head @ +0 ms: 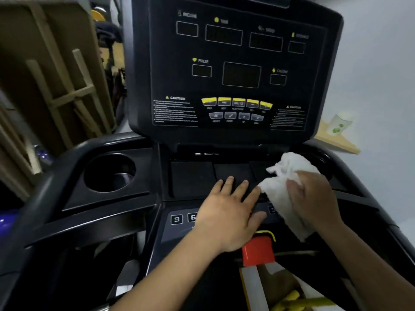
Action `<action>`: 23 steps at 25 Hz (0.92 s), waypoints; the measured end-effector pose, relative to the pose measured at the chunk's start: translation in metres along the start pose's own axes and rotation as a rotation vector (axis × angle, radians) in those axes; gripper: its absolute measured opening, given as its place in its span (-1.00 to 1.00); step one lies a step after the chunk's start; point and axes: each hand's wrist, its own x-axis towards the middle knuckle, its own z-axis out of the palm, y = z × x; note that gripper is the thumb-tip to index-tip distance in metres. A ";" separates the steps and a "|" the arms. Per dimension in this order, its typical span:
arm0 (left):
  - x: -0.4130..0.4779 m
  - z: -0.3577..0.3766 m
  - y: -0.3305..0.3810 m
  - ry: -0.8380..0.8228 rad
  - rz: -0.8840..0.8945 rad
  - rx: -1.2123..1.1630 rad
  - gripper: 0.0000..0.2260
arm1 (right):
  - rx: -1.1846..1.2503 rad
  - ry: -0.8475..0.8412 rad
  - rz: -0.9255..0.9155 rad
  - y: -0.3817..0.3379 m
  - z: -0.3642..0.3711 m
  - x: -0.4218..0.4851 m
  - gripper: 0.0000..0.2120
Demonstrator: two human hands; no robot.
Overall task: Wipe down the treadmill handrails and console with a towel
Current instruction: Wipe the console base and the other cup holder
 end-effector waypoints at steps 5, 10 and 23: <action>-0.042 0.000 -0.021 0.054 -0.054 0.022 -0.46 | 0.175 -0.075 0.094 -0.065 0.006 -0.020 -0.60; -0.107 0.016 -0.055 0.265 -0.464 -0.038 -0.44 | 0.528 -0.396 -0.195 -0.188 0.038 -0.057 -0.69; -0.141 0.016 -0.065 0.401 -0.653 -0.065 -0.44 | 0.125 -0.478 -0.618 -0.257 0.073 -0.029 -0.68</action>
